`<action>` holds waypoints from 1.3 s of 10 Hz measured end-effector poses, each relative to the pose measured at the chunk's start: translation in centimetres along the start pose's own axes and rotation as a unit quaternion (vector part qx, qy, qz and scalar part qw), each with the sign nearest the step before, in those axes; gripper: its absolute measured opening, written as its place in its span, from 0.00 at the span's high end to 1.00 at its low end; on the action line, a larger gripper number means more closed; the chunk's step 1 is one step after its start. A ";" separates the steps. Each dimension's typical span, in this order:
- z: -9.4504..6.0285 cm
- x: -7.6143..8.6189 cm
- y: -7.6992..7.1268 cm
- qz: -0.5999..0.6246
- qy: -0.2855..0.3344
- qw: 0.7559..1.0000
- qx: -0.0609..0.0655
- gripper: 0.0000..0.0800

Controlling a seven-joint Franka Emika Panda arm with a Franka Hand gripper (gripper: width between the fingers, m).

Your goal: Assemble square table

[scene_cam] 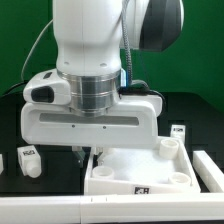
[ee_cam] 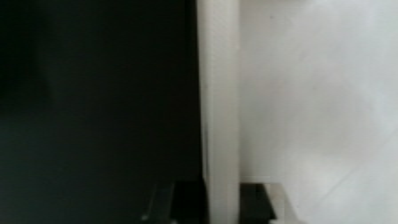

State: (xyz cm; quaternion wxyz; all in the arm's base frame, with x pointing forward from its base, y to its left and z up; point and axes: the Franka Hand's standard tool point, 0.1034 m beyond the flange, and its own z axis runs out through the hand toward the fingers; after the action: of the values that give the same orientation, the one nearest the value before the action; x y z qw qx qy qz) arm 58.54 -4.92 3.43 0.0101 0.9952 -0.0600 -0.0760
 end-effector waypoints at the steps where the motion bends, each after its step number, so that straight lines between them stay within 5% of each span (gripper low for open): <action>1: 0.1 0.1 0.0 -0.003 0.003 1.000 -0.001 0.93; 4: 1.3 1.0 -3.0 -0.033 0.029 0.999 -0.015 0.93; 9: 1.7 1.1 -3.0 -0.036 0.019 0.999 -0.021 0.89; 10: 1.7 1.1 -3.0 -0.036 0.019 0.999 -0.021 0.67; 11: 1.6 0.9 -3.1 -0.035 0.017 0.999 -0.020 0.67; 13: -1.1 -1.3 -4.6 -0.039 0.014 0.999 -0.011 0.27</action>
Offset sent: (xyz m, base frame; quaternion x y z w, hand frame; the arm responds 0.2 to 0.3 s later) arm 0.0258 0.0425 -0.0112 -0.0514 0.0440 -0.0203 0.9975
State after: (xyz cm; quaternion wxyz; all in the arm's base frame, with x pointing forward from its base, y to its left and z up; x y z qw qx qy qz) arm 57.94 -0.17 4.59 0.0191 0.9976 -0.0202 -0.0633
